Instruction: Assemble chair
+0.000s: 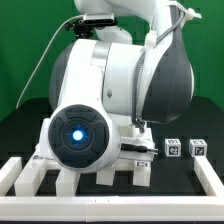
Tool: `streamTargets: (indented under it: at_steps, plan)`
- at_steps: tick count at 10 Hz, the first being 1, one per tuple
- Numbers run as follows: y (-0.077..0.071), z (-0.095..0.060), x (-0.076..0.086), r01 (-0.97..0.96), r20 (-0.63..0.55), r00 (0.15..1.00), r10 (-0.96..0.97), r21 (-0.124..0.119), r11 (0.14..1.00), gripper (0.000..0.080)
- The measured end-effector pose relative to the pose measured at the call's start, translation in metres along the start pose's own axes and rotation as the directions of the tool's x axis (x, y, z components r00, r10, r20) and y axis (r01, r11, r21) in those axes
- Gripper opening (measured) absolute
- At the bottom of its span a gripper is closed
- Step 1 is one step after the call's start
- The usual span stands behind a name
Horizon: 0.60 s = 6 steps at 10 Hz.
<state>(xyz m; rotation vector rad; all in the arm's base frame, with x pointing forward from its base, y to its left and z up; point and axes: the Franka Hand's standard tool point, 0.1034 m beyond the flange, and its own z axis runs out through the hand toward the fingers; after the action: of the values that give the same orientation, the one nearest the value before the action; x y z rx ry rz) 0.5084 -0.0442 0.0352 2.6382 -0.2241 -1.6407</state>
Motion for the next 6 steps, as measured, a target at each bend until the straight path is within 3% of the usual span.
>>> streamTargets:
  at_steps: [1,2,3,4,6]
  plan:
    - [0.0003,0.0000,0.0001,0.000,0.000,1.000,0.000,0.001,1.000,0.0416]
    - [0.0007,-0.0001,0.0001,-0.001,0.000,1.000,0.001,0.001,1.000,0.0416]
    - [0.0009,0.0000,0.0002,-0.001,0.000,1.000,0.001,0.002,1.000,0.0549]
    - [0.0013,0.0000,0.0003,-0.001,0.000,1.000,0.001,0.002,1.000,0.0627]
    - [0.0021,0.0000,0.0003,-0.002,0.000,1.000,0.002,0.004,1.000,0.0645]
